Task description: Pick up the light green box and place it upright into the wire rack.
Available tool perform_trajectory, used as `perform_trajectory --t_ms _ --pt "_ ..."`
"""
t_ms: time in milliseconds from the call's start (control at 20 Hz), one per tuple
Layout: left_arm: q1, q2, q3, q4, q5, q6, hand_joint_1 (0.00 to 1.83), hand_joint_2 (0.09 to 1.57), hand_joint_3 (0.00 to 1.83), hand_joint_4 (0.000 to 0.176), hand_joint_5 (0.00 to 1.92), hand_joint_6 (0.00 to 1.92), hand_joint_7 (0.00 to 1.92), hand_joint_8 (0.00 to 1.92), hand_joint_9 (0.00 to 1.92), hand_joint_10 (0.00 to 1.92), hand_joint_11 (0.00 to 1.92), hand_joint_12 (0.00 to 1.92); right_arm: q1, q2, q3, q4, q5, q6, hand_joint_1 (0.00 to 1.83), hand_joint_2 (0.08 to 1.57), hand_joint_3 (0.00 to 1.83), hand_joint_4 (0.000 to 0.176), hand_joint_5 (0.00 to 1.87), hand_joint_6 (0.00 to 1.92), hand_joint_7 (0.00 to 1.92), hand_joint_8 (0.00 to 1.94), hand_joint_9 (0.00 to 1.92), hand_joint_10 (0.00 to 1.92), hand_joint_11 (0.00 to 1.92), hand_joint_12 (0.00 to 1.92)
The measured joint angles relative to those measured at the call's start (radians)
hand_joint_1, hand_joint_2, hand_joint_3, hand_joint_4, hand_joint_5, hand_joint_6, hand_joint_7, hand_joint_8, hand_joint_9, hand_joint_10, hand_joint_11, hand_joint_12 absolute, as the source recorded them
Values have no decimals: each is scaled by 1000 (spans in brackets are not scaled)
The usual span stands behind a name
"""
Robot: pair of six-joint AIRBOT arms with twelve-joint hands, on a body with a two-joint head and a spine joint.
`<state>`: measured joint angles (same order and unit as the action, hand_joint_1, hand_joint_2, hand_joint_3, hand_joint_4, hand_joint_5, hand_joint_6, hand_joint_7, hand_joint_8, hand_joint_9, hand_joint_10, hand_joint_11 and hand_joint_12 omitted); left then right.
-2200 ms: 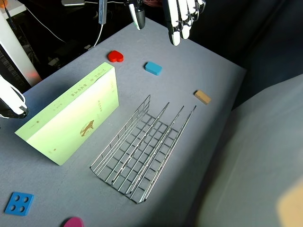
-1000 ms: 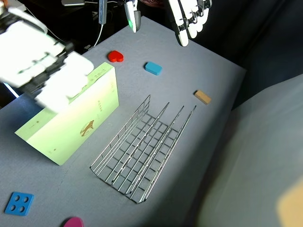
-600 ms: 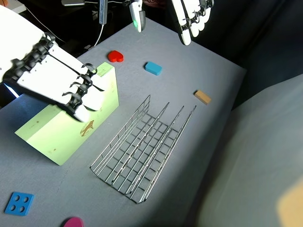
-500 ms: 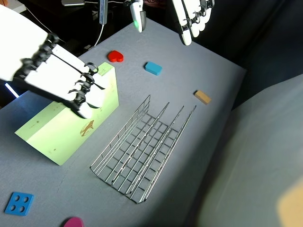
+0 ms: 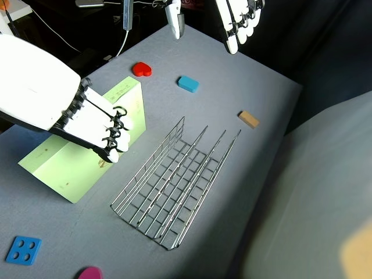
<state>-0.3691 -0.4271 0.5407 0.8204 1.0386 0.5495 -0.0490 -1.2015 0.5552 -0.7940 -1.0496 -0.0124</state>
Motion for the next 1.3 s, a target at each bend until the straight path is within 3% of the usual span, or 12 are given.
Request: perform_trajectory --t_ms 400,600,750,950,1050,1100,1300 --pt "0 0 -4 -11 0 0 274 1120 0 109 299 2 349 0 304 1 0 715 -35 -53 48 -2 19 3 754 943 0 22 146 6 177 0 113 4 0 637" --pt "0 0 -4 -14 2 0 276 1123 2 109 298 1 348 0 303 0 0 716 -52 -54 50 -15 17 11 800 939 0 19 202 9 210 3 176 13 0 789" --pt "0 0 -4 -14 4 0 275 1126 2 109 296 0 350 1 308 1 0 738 -52 -61 56 -27 23 11 826 953 3 0 252 12 270 9 241 17 0 949" --pt "0 0 -4 -14 10 0 277 1129 3 109 296 0 350 0 308 1 0 738 -52 -66 68 -30 28 12 850 1007 6 0 393 17 487 14 419 35 18 1215" --pt "0 0 -4 -14 12 0 277 1130 3 109 296 0 350 0 308 1 0 739 -53 -66 69 -35 27 12 859 1020 4 0 451 17 557 10 503 42 85 1249" --pt "0 0 -4 -14 13 0 279 1134 4 110 296 0 350 0 308 1 0 742 -53 -66 69 -35 28 12 905 1062 8 0 537 23 669 20 628 61 232 1300" --pt "0 0 -4 -14 14 0 285 1153 10 115 281 0 345 0 306 0 0 747 -56 -68 69 -33 28 11 1052 1113 2 0 757 44 926 35 889 136 448 1378"
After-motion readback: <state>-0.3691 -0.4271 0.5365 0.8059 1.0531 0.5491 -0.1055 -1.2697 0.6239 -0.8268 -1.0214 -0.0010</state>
